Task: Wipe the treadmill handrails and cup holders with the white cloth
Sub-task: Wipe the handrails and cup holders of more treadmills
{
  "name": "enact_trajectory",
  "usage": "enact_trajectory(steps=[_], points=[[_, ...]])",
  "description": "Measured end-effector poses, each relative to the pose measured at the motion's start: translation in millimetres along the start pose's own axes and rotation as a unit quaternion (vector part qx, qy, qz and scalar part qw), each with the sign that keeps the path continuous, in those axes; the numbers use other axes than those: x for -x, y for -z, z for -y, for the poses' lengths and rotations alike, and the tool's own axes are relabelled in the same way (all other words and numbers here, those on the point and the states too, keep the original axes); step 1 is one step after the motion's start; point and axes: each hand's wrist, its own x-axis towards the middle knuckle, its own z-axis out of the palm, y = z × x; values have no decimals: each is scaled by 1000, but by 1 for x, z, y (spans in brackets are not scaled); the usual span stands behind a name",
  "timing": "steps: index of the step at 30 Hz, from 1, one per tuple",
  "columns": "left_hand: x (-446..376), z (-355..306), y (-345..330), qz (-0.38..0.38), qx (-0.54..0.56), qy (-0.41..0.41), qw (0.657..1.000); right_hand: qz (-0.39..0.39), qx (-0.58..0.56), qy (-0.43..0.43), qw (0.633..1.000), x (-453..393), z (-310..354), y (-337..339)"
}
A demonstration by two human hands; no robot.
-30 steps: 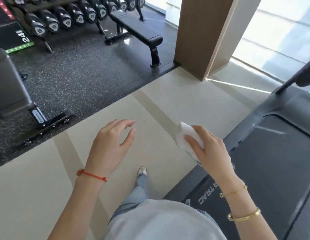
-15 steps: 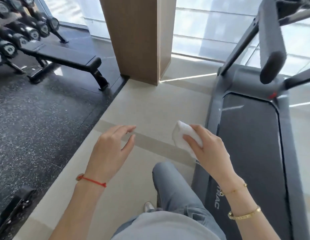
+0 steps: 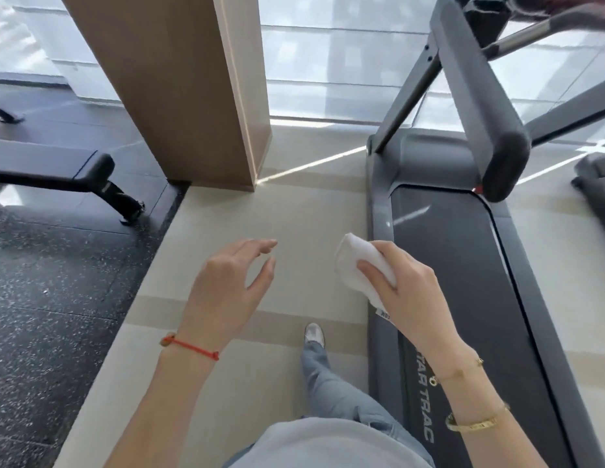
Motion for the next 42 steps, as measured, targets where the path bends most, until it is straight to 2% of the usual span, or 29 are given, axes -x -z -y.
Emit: enact_trajectory(steps=[8, 17, 22, 26, 32, 37, 40, 42], points=[[-191, -6, -37, 4, 27, -83, 996, -60, 43, -17, 997, -142, -35, 26], [-348, -20, -87, 63, 71, -167, 981, -119, 73, -64, 988, -250, -69, 45], [-440, -37, -124, 121, 93, -236, 960, -183, 84, -122, 972, -303, -88, 52], [-506, -56, -151, 167, 120, -319, 925, -237, 83, -171, 953, -341, -93, 58], [-584, -97, -194, 239, 142, -452, 847, -357, 120, -236, 896, -377, -88, 81], [-618, -137, -227, 285, 166, -533, 779, -482, 223, -265, 805, -386, -76, 106], [-627, -157, -243, 305, 181, -562, 748, -510, 306, -288, 750, -386, -75, 118], [-628, -168, -252, 319, 182, -575, 731, -490, 343, -324, 733, -385, -81, 119]])
